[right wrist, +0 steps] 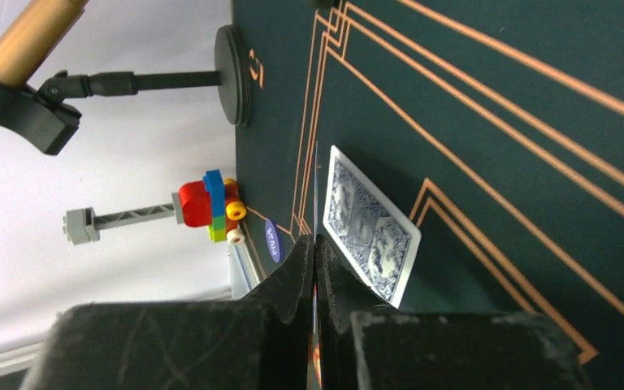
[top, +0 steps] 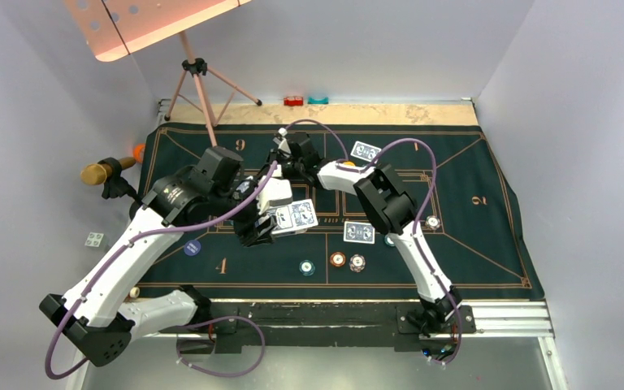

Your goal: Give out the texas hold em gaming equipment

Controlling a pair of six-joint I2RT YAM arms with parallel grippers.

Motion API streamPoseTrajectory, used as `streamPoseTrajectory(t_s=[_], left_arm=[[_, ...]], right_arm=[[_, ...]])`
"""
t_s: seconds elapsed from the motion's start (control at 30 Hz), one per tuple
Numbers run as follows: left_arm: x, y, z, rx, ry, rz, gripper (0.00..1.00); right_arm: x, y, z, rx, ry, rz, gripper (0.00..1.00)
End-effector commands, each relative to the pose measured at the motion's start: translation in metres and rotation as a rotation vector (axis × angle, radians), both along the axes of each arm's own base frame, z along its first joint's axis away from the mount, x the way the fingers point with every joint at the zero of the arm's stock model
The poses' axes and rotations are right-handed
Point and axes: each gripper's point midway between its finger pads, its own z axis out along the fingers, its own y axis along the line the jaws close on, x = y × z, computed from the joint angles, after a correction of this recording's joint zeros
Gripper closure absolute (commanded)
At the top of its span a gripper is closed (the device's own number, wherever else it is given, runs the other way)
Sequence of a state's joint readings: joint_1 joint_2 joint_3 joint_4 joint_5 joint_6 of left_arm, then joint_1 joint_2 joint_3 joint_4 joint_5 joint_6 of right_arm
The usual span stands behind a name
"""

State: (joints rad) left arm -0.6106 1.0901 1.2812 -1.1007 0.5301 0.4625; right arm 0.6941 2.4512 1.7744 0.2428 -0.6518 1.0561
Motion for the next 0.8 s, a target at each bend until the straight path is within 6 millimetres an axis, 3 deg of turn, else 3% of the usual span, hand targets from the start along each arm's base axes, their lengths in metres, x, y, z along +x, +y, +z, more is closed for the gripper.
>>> streamPoseTrajectory(t_s=[0.0,0.13,0.27,0.33,0.57,0.6,0.77], left_arm=[[0.000,-0.004,0.018,-0.054,-0.042,-0.010,1.00],[0.001,-0.004,0.018,-0.054,-0.046,-0.007,1.00],[0.002,-0.003,0.018,-0.052,-0.047,-0.004,1.00],[0.002,-0.003,0.017,-0.049,-0.047,-0.005,1.00],[0.002,-0.001,0.014,-0.037,-0.048,-0.004,1.00],[0.002,-0.002,0.014,-0.038,-0.048,-0.004,1.00],[0.003,-0.002,0.014,-0.034,-0.050,-0.003,1.00]], right_arm=[[0.024,0.002,0.011,-0.001,-0.052,-0.070,0.97],[0.024,-0.002,0.003,-0.063,-0.049,-0.070,0.65],[0.025,-0.009,0.017,-0.089,-0.085,-0.073,0.40],[0.026,-0.014,0.025,-0.116,-0.097,-0.074,0.34],[0.022,-0.049,0.081,-0.145,-0.180,-0.089,0.20],[0.019,-0.057,0.100,-0.125,-0.205,-0.089,0.16],[-0.015,-0.089,0.138,-0.099,-0.234,-0.044,0.07]])
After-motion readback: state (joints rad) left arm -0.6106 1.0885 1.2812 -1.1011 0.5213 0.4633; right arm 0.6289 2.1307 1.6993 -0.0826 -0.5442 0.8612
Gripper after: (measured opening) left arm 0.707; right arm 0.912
